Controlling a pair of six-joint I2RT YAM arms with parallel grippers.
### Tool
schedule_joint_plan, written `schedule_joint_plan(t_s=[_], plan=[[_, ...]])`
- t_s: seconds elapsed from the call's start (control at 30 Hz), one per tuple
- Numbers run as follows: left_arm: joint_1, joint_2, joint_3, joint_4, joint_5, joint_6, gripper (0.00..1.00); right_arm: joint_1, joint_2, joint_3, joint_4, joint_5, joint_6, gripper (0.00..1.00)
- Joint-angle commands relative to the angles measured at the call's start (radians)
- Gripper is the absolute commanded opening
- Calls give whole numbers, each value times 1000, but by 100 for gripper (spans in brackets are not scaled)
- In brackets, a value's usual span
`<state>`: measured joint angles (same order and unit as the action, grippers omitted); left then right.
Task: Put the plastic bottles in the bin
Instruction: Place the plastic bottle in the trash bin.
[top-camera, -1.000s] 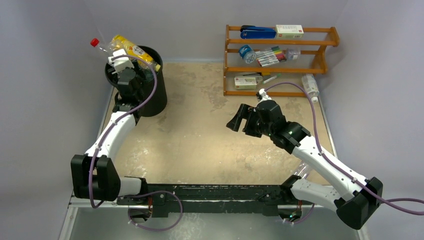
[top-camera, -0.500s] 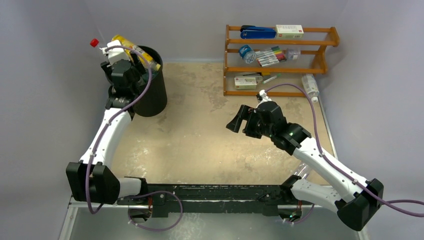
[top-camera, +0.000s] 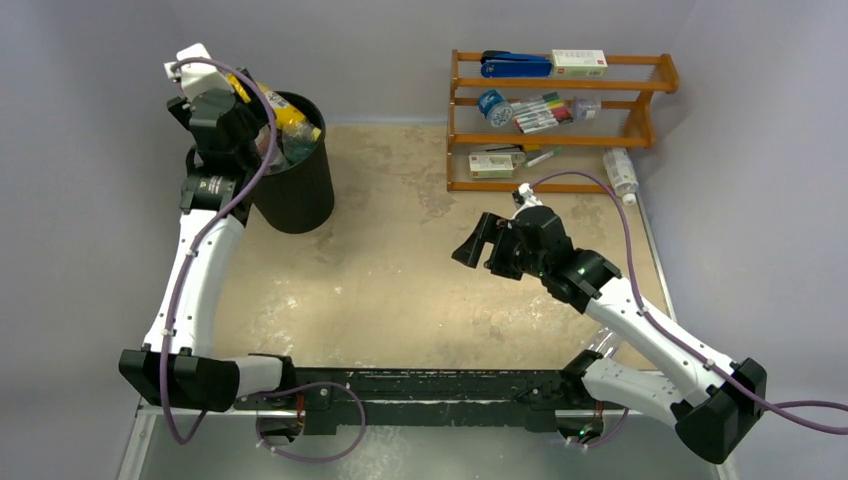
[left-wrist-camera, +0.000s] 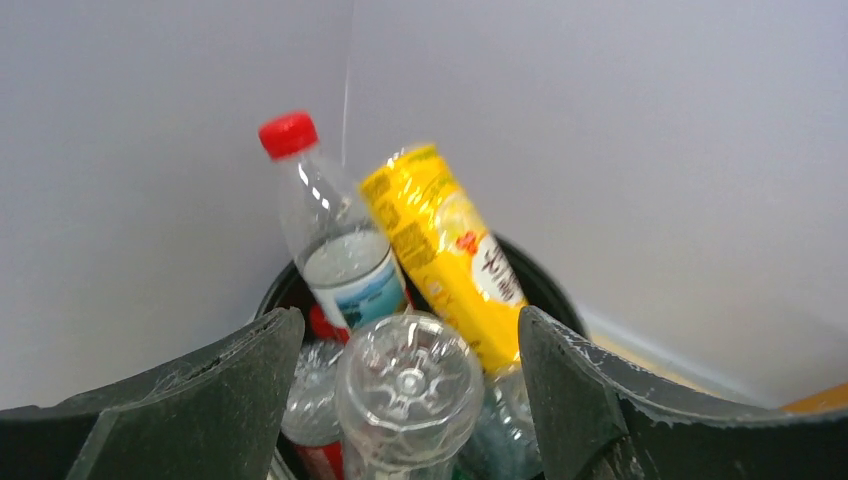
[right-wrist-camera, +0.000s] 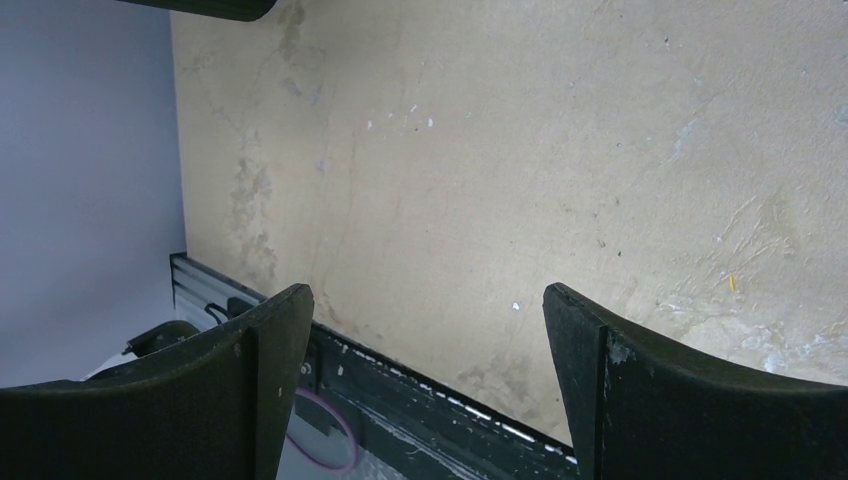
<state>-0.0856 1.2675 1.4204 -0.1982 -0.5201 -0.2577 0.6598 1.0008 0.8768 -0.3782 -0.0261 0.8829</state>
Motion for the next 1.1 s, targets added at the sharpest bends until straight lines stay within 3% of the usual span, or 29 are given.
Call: schedule_joint_plan(t_s=[0.0, 0.13, 0.27, 0.43, 0.7, 1.07], plan=[[2, 51, 183, -135, -3, -41, 77, -2, -27, -5, 41, -19, 9, 87], [3, 136, 316, -231, 73, -54, 65, -2, -29, -7, 42, -21, 8, 87], [3, 162, 310, -230, 96, -60, 56, -2, -40, -11, 38, -18, 10, 87], [21, 169, 226, -222, 108, -81, 53, -3, -64, -34, 36, -17, 17, 87], [23, 62, -49, -143, 121, -120, 53, -2, -89, -52, 31, -15, 23, 87], [23, 99, 281, -326, 198, -120, 57, -2, -105, -53, 32, -16, 36, 87]])
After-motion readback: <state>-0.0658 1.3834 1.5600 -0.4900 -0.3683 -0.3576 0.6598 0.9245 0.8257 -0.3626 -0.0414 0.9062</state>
